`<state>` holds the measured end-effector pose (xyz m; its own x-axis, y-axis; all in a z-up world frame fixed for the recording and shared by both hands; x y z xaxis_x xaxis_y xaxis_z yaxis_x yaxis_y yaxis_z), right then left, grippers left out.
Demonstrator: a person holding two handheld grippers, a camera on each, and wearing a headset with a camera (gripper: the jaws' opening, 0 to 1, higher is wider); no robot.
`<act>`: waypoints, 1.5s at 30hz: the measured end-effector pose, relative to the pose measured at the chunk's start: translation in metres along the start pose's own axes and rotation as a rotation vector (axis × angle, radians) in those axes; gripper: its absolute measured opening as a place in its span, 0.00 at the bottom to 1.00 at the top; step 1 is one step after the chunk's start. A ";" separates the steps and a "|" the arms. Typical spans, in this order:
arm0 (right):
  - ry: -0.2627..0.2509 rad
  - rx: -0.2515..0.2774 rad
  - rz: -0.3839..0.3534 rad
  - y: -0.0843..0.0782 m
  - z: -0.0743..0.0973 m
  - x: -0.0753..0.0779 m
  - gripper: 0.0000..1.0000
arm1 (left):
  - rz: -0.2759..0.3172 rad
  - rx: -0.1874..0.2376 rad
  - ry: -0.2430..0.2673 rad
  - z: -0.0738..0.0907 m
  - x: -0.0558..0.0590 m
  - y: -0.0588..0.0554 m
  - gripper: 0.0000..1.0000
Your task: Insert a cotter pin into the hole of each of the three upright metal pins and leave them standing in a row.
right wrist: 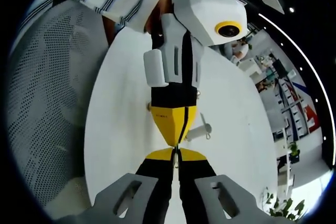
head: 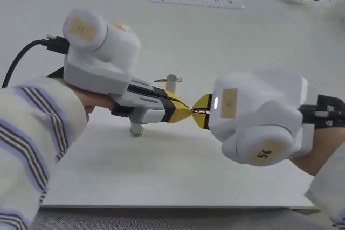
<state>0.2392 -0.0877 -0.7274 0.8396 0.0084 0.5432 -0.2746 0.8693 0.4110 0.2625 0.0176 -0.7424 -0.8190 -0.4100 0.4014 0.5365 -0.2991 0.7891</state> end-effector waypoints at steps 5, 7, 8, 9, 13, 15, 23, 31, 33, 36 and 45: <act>-0.002 0.002 -0.001 0.000 0.001 0.000 0.03 | -0.011 -0.006 -0.003 0.000 0.000 0.000 0.02; 0.000 0.002 0.000 0.001 0.001 0.000 0.03 | -0.008 -0.010 -0.006 0.000 0.001 0.000 0.02; -0.001 0.001 0.002 0.001 0.001 0.000 0.03 | -0.007 -0.009 -0.006 0.000 0.001 0.000 0.02; -0.002 0.000 0.004 0.001 0.001 0.000 0.03 | -0.010 -0.009 -0.005 0.000 0.001 0.000 0.02; -0.004 0.001 0.001 0.001 0.002 0.001 0.03 | 0.006 -0.006 -0.004 0.000 0.001 0.001 0.01; -0.007 0.001 0.002 0.001 0.002 0.001 0.03 | 0.020 -0.003 -0.003 0.000 0.000 0.001 0.01; -0.011 -0.002 0.000 0.000 0.002 0.002 0.03 | 0.007 0.001 0.004 -0.001 0.001 0.002 0.01; -0.009 0.002 0.004 -0.001 0.004 0.004 0.03 | 0.003 0.003 -0.002 -0.002 0.001 0.004 0.01; -0.009 0.003 0.009 -0.001 0.004 0.004 0.03 | -0.001 0.005 -0.001 -0.002 0.001 0.005 0.01; -0.008 0.005 0.022 -0.001 0.004 0.004 0.03 | 0.001 0.004 -0.001 -0.001 0.000 0.004 0.01; 0.005 0.014 0.056 0.000 0.002 0.003 0.04 | -0.007 0.002 -0.002 -0.001 0.000 0.003 0.01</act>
Point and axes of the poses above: the centre of the closed fingertips' face, and the gripper's own axes: z roughly backward along the fingers, x roughly to its right, y roughly out of its top, the point moved 8 cm from there along z, roughly backward along the fingers, and after that the axes turned 4 degrees about z, right-handed, at the moved point
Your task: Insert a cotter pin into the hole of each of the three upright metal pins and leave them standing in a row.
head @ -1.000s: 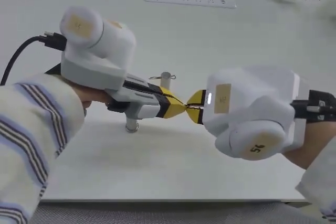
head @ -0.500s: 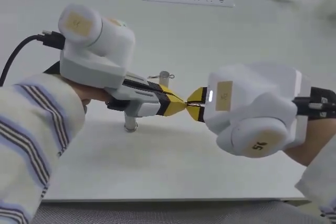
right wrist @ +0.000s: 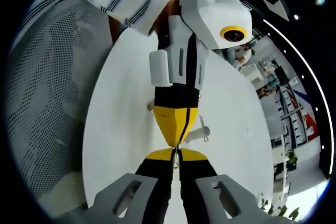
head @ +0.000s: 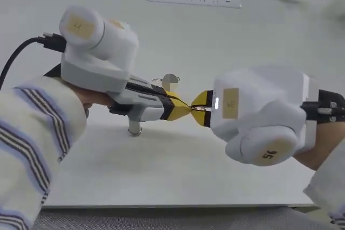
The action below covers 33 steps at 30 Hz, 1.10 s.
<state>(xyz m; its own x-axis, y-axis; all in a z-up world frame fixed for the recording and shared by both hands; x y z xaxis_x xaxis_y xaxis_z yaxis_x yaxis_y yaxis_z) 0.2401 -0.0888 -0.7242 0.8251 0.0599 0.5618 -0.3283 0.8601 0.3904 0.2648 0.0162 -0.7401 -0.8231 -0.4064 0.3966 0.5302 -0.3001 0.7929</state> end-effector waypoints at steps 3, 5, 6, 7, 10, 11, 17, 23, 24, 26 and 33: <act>-0.002 0.000 0.008 0.000 0.000 0.000 0.07 | 0.001 0.003 -0.004 0.000 0.001 0.000 0.01; -0.001 0.002 0.010 0.000 0.000 0.000 0.07 | -0.002 0.003 -0.003 0.000 0.001 0.000 0.01; 0.000 0.003 0.010 0.000 0.000 0.000 0.07 | -0.003 0.003 -0.003 0.000 0.001 0.000 0.01; 0.000 0.003 0.010 0.000 0.000 0.000 0.07 | -0.003 0.004 -0.003 0.000 0.001 0.000 0.01; 0.003 0.002 0.015 0.000 0.000 0.000 0.07 | -0.007 0.006 -0.003 0.000 0.001 0.000 0.01; 0.004 0.003 0.015 0.001 0.000 0.000 0.07 | -0.007 0.006 -0.002 0.000 0.001 0.001 0.01; 0.002 0.003 0.002 0.001 0.000 0.001 0.05 | 0.011 0.009 -0.001 0.002 0.000 0.001 0.01; -0.005 0.001 0.002 0.001 0.001 0.002 0.04 | 0.029 0.013 -0.004 0.003 -0.001 0.001 0.00; -0.005 -0.001 -0.005 0.002 0.002 0.002 0.04 | 0.034 0.013 -0.005 0.003 -0.001 0.001 0.01; -0.009 -0.001 -0.009 0.002 0.002 0.003 0.04 | 0.039 0.013 -0.006 0.003 -0.001 0.001 0.01; -0.019 -0.007 -0.007 0.001 0.002 0.003 0.03 | 0.064 0.024 -0.010 0.003 -0.001 0.002 0.01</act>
Point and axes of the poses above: the centre of the closed fingertips' face, and the gripper's own axes: z roughly backward along the fingers, x roughly to its right, y roughly out of its top, the point moved 8 cm from there along z, roughly backward along the fingers, and after that the axes turned 4 degrees about z, right-handed, at the moved point
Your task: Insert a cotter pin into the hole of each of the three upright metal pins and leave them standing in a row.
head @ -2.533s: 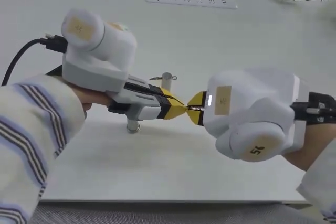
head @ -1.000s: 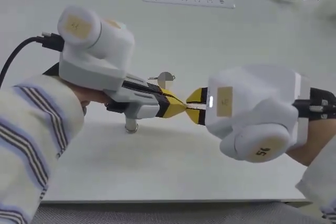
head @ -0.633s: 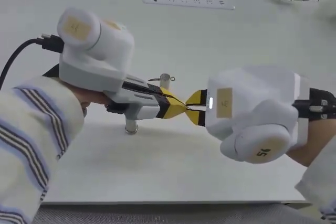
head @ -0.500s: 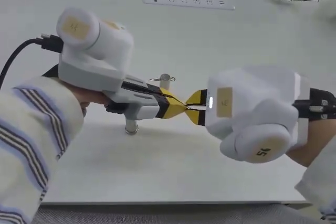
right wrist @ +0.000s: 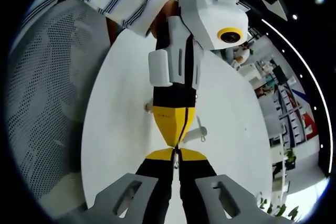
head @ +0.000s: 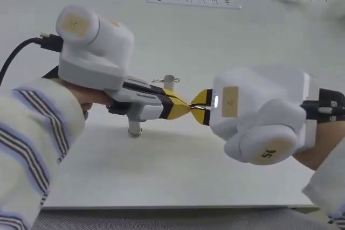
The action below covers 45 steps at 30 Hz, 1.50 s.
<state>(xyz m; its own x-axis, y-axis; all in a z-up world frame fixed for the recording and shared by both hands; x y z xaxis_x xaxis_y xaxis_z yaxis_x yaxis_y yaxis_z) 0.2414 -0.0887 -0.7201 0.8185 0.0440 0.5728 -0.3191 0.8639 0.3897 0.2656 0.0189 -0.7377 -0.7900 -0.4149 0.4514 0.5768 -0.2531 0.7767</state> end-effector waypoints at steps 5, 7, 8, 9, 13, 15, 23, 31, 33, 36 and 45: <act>-0.011 0.000 -0.003 0.000 0.001 0.001 0.03 | 0.013 0.018 -0.002 0.001 0.000 0.000 0.01; -0.010 0.001 -0.008 0.000 0.001 0.001 0.03 | 0.019 0.019 -0.003 0.001 0.000 0.000 0.01; -0.010 0.001 -0.008 0.000 0.001 0.001 0.03 | 0.017 0.021 -0.003 0.001 0.000 0.000 0.01; -0.010 0.000 -0.005 0.000 0.000 0.001 0.03 | 0.020 0.021 -0.003 0.001 0.000 0.000 0.01; -0.010 0.001 -0.009 0.000 0.000 0.000 0.03 | 0.024 0.025 -0.006 0.001 0.000 -0.002 0.01; -0.009 0.001 -0.009 0.000 0.000 0.000 0.03 | 0.025 0.026 -0.006 0.001 0.000 -0.002 0.01; -0.008 -0.001 -0.012 0.000 -0.001 0.000 0.03 | 0.030 0.035 -0.005 0.001 0.000 -0.003 0.02; -0.006 -0.004 -0.020 -0.001 -0.001 0.000 0.03 | 0.012 0.034 0.001 -0.001 0.001 -0.002 0.01; -0.005 -0.002 -0.022 -0.001 -0.001 0.000 0.03 | 0.013 0.032 0.001 0.000 0.001 -0.002 0.01; -0.007 0.000 -0.023 0.000 -0.001 0.001 0.03 | 0.005 0.033 0.002 0.000 0.001 -0.002 0.00; -0.007 0.008 -0.016 0.001 0.000 0.003 0.04 | -0.013 0.039 0.004 0.002 0.002 0.000 0.00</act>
Point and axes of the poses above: the centre of the closed fingertips' face, and the gripper's own axes: z roughly backward along the fingers, x roughly to its right, y roughly out of its top, the point moved 8 cm from there along z, roughly backward along the fingers, and after that the axes turned 4 degrees about z, right-handed, at the moved point
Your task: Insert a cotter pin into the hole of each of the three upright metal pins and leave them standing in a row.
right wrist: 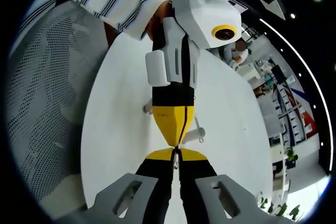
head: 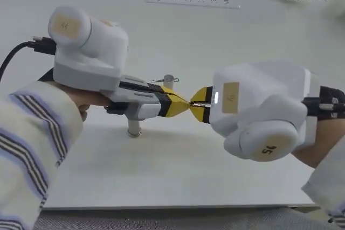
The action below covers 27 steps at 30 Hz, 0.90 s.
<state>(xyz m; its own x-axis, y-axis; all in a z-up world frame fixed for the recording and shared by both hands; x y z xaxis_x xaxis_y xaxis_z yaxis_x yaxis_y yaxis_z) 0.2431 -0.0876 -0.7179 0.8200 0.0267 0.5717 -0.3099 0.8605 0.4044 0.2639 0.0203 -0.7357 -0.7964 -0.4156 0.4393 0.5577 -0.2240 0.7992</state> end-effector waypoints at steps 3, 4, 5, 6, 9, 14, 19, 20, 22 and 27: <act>0.005 0.002 0.006 0.000 0.000 0.000 0.04 | -0.005 -0.003 -0.002 0.000 0.000 0.000 0.00; 0.008 0.005 0.007 0.000 0.000 -0.001 0.04 | -0.001 -0.004 -0.003 0.000 0.001 0.000 0.00; 0.009 0.008 0.002 0.000 0.001 -0.001 0.04 | -0.004 -0.004 -0.004 0.000 0.001 0.000 0.00; 0.010 0.013 -0.002 0.001 0.001 0.000 0.04 | -0.005 -0.003 -0.005 0.000 0.001 0.000 0.00; 0.010 0.013 0.002 0.000 0.001 -0.001 0.05 | -0.006 -0.004 -0.006 0.000 0.001 0.000 0.00; 0.019 0.025 0.002 0.001 0.001 -0.001 0.09 | -0.011 -0.006 -0.008 0.000 0.001 -0.001 0.00; 0.033 0.034 -0.014 -0.004 0.006 0.002 0.10 | -0.036 -0.006 -0.018 0.001 0.001 -0.001 0.00; 0.043 0.040 -0.028 -0.007 0.007 0.004 0.11 | -0.048 -0.009 -0.017 0.002 0.001 -0.002 0.00; 0.060 0.052 -0.058 -0.009 0.009 0.005 0.12 | -0.065 -0.013 -0.019 0.003 0.001 -0.002 0.00; 0.147 0.115 -0.181 -0.015 0.012 0.007 0.13 | -0.121 -0.001 -0.034 0.004 0.001 -0.002 0.00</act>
<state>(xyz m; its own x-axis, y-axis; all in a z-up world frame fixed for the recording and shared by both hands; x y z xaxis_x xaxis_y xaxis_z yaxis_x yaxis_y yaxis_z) 0.2477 -0.1068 -0.7114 0.9256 -0.0419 0.3762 -0.1972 0.7950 0.5737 0.2605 0.0241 -0.7351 -0.8654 -0.3555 0.3532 0.4572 -0.2720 0.8467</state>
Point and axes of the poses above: the centre of the closed fingertips' face, and the gripper's own axes: z roughly backward along the fingers, x roughly to its right, y roughly out of its top, the point moved 8 cm from there along z, roughly backward along the fingers, and after that the axes turned 4 degrees about z, right-handed, at the moved point
